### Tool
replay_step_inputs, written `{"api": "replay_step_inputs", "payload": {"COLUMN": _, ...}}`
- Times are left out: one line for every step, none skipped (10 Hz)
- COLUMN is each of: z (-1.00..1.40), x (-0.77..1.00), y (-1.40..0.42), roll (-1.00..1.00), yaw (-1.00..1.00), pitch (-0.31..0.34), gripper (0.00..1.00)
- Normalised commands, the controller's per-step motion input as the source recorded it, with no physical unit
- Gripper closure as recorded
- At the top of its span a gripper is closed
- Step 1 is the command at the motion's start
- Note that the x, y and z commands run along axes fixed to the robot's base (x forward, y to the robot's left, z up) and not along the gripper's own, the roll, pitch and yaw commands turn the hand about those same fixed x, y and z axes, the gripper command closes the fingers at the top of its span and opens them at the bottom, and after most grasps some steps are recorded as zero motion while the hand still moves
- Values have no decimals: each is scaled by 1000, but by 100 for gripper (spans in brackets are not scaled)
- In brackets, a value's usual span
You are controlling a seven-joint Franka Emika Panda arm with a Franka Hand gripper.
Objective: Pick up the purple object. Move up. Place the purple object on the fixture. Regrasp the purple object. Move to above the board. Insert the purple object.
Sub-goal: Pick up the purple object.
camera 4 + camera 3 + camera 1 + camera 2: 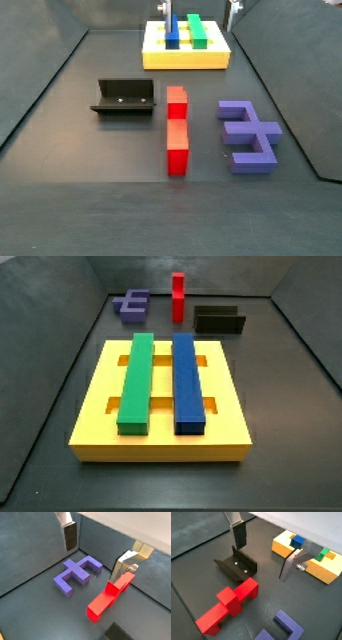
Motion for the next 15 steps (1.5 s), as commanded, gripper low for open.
{"api": "replay_step_inputs", "payload": {"z": -260, "x": -11, "y": 609, "roll": -164, "yaw": -106, "pitch": -10, "gripper": 0}}
{"api": "replay_step_inputs", "payload": {"z": -186, "x": -63, "y": 689, "roll": -181, "yaw": -63, "pitch": 0, "gripper": 0}}
{"api": "replay_step_inputs", "payload": {"z": -183, "x": 0, "y": 720, "roll": -201, "yaw": -37, "pitch": 0, "gripper": 0}}
{"api": "replay_step_inputs", "payload": {"z": -209, "x": 271, "y": 680, "roll": -216, "yaw": -83, "pitch": 0, "gripper": 0}}
{"api": "replay_step_inputs", "payload": {"z": -151, "x": 491, "y": 457, "roll": -210, "yaw": -77, "pitch": 0, "gripper": 0}}
{"api": "replay_step_inputs", "payload": {"z": -183, "x": 546, "y": 120, "roll": -86, "yaw": -3, "pitch": 3, "gripper": 0}}
{"api": "replay_step_inputs", "payload": {"z": -303, "x": 420, "y": 0, "roll": -51, "yaw": -11, "pitch": 0, "gripper": 0}}
{"api": "replay_step_inputs", "payload": {"z": -354, "x": 134, "y": -137, "roll": 0, "yaw": 0, "pitch": -91, "gripper": 0}}
{"api": "replay_step_inputs", "payload": {"z": -323, "x": 180, "y": -111, "roll": 0, "yaw": 0, "pitch": -64, "gripper": 0}}
{"api": "replay_step_inputs", "payload": {"z": -249, "x": 14, "y": 0, "roll": 0, "yaw": 0, "pitch": -36, "gripper": 0}}
{"api": "replay_step_inputs", "payload": {"z": -9, "x": 94, "y": 300, "roll": -164, "yaw": -40, "pitch": 0, "gripper": 0}}
{"api": "replay_step_inputs", "payload": {"z": -89, "x": 60, "y": 323, "roll": -174, "yaw": -17, "pitch": -34, "gripper": 0}}
{"api": "replay_step_inputs", "payload": {"z": -137, "x": 66, "y": 77, "roll": -57, "yaw": 0, "pitch": -39, "gripper": 0}}
{"api": "replay_step_inputs", "payload": {"z": -40, "x": -20, "y": 0, "roll": -40, "yaw": 0, "pitch": -107, "gripper": 0}}
{"api": "replay_step_inputs", "payload": {"z": -43, "x": -509, "y": -109, "roll": 0, "yaw": -80, "pitch": -259, "gripper": 0}}
